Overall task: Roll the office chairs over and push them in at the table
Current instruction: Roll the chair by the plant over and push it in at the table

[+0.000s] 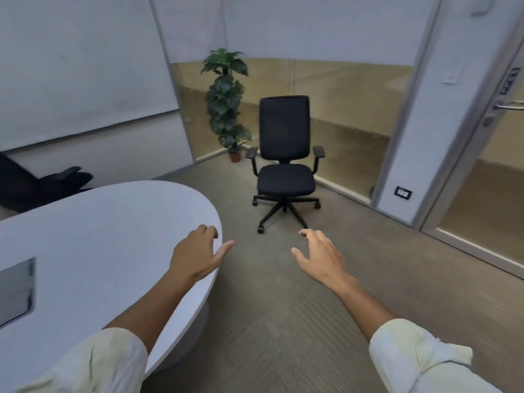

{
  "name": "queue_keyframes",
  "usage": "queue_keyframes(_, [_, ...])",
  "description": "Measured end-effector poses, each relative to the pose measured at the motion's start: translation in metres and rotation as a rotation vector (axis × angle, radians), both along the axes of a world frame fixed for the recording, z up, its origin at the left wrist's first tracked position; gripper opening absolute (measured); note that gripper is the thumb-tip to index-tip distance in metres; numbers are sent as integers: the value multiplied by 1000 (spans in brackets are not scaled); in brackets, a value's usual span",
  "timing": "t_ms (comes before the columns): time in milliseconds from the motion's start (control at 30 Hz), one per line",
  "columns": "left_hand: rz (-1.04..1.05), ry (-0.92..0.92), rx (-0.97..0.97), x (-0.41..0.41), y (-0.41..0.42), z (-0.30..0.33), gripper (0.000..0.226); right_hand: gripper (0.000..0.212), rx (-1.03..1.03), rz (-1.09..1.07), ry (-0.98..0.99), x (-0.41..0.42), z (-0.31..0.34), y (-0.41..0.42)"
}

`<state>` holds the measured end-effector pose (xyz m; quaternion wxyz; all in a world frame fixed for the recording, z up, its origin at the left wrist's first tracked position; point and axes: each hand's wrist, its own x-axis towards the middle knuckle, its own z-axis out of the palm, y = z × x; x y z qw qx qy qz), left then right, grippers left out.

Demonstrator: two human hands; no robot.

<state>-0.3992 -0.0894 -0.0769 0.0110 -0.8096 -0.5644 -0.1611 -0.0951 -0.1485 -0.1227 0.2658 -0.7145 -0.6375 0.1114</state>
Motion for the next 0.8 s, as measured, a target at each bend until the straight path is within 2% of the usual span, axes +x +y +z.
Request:
queue_keyframes(200, [-77,18,20,72,86,-6,60,52,-44,-90,5,59,-8,56])
queue_keyframes(800, [-163,-52,14,215,420,17,55,55,-28,-255,-38,184,19,343])
